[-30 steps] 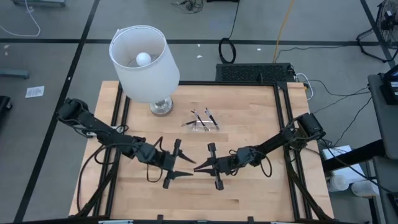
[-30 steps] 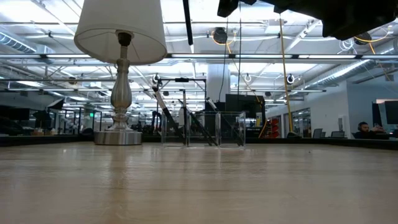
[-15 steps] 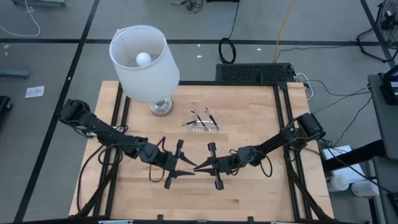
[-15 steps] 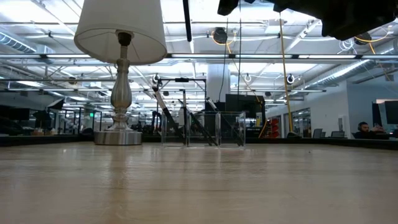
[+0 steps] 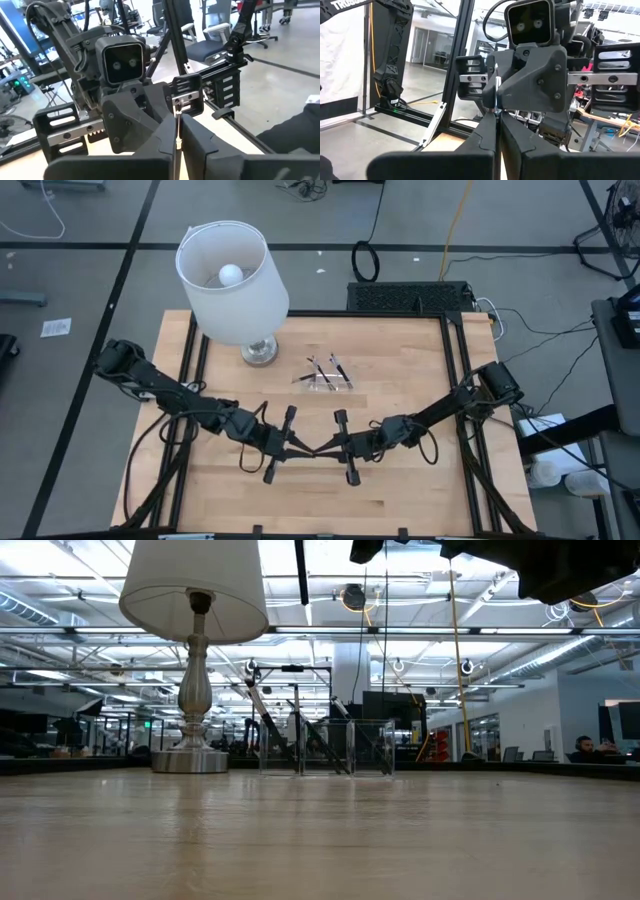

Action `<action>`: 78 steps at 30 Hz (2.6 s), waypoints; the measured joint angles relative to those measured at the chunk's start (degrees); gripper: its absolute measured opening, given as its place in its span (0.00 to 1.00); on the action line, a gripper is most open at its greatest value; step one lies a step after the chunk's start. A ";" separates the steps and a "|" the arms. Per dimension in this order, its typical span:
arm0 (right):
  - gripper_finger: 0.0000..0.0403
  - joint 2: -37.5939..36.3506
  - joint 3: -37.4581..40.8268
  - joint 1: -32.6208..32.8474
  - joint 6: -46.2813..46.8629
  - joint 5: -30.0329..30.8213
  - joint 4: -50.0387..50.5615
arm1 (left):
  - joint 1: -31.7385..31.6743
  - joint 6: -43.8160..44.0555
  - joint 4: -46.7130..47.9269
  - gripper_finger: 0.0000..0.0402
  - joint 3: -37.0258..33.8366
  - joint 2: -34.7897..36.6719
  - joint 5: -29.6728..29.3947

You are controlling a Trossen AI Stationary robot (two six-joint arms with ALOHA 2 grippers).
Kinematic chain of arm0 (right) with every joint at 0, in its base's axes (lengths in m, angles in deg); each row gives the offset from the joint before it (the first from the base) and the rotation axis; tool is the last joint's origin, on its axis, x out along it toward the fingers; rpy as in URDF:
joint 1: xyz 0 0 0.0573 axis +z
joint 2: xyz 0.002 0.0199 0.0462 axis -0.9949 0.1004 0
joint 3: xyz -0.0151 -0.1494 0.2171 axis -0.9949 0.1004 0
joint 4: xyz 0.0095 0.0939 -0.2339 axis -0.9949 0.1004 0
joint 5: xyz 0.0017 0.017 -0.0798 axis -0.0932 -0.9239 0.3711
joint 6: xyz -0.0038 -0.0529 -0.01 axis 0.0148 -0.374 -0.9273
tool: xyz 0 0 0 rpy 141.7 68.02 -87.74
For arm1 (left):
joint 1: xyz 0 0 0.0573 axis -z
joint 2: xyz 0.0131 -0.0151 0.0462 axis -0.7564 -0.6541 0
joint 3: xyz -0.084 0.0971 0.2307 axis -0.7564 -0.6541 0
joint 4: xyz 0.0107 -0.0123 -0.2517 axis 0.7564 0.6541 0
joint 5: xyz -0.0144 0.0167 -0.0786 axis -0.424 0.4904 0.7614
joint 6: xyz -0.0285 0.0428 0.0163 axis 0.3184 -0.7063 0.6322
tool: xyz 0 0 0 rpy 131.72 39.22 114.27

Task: Put items in baskets/containers
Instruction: Put the black liner brush into the transparent organizer

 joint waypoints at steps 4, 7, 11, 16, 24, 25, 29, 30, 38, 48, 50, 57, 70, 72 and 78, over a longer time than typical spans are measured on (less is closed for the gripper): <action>0.00 0.00 0.00 0.00 -0.21 -0.01 0.36 | 0.31 -1.13 0.50 0.04 0.00 0.00 -0.67; 0.00 0.00 0.00 0.00 -0.25 0.07 0.43 | 0.95 -2.53 0.99 0.02 0.00 0.41 -2.80; 0.04 -0.07 -0.15 -0.08 -0.25 0.34 -0.04 | 1.73 -3.94 2.16 0.02 -0.02 2.13 -5.52; 0.11 -0.04 -0.02 0.22 -0.07 -0.02 1.48 | 3.09 -4.77 6.93 0.02 0.04 8.16 -10.37; 0.17 -0.04 0.02 0.70 1.54 0.01 4.84 | 8.99 -4.36 23.33 0.02 -0.81 23.05 -27.30; 0.17 -0.04 0.02 0.77 1.82 -0.01 4.85 | 9.56 -4.32 24.11 0.02 -1.70 25.14 -28.84; 0.17 -0.04 0.02 1.29 2.77 0.01 6.31 | 10.93 -2.45 23.72 0.02 -7.90 34.71 -32.94; 0.17 -0.04 0.02 1.29 2.80 0.00 7.06 | 10.65 -1.52 22.64 0.02 -10.40 36.91 -34.09; 0.16 -2.81 0.00 1.22 3.51 0.32 12.90 | -0.06 -0.49 -6.87 0.02 -33.64 43.67 -31.57; 0.11 -3.98 0.00 0.35 1.72 0.27 18.33 | -16.64 2.73 -19.17 0.02 -40.22 40.56 -17.56; 0.10 -4.00 0.00 0.01 1.74 0.29 18.34 | -20.03 3.25 -20.42 0.02 -39.46 38.69 -14.55; 0.07 -4.00 0.00 -0.31 0.14 0.27 18.49 | -29.23 8.59 -27.38 0.02 -37.32 26.36 -7.85; 0.04 -4.00 0.00 -0.31 -4.80 0.30 18.52 | -33.97 11.44 -52.83 0.02 -36.84 1.21 -4.86; 0.04 -4.00 0.00 -0.31 -4.81 0.30 18.95 | -34.61 11.78 -53.13 0.02 -35.55 -1.55 -4.01; 0.04 -4.00 0.00 -0.31 -4.91 0.47 19.51 | -34.97 11.54 -52.29 0.02 -30.67 -9.19 -3.43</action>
